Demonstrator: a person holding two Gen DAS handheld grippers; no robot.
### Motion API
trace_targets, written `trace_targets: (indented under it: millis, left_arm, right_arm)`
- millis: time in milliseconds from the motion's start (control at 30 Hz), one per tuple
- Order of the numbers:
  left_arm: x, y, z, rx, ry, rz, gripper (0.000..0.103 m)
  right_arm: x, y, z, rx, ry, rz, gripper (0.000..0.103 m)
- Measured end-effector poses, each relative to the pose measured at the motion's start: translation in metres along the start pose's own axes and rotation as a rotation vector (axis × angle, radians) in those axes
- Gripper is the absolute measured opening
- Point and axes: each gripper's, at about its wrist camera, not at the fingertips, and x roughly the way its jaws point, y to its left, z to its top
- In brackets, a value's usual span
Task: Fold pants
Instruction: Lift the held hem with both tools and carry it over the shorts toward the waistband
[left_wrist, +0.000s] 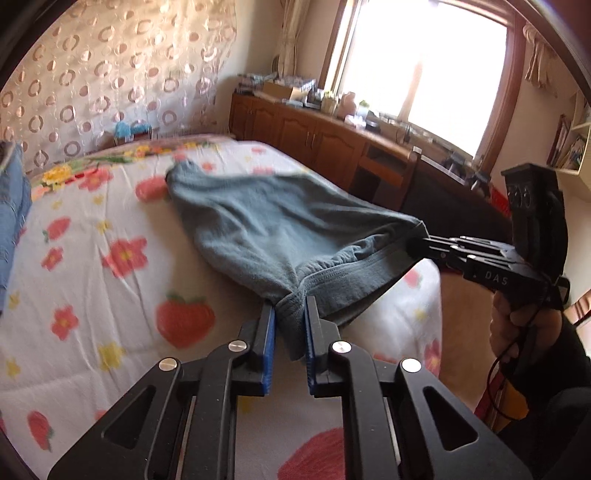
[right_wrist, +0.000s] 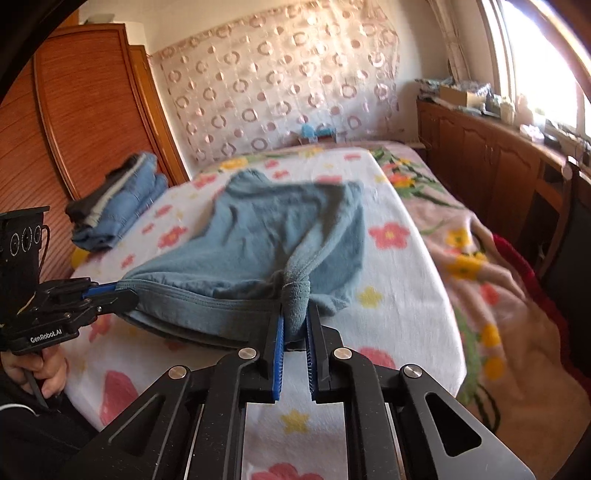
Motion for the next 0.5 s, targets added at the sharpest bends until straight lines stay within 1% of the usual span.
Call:
trace_targets:
  millis: [167,333,500]
  left_arm:
    - [-0.019,0.004,0.028,0.026,-0.066,0.022,0.015]
    - [-0.053,0.011,0.058,0.049,-0.161,0.043,0.014]
    - [-0.083,0.022,0.078,0.048,-0.239,0.066,0.014]
  right_arm:
    - [-0.016,0.011,0.021,-0.042,-0.070,0.007,0.010]
    - [-0.032,0.028,0.046,-0.101,-0.140,0.016,0.010]
    - [-0.050,0.051,0.069,-0.159,-0.216,0.039,0.010]
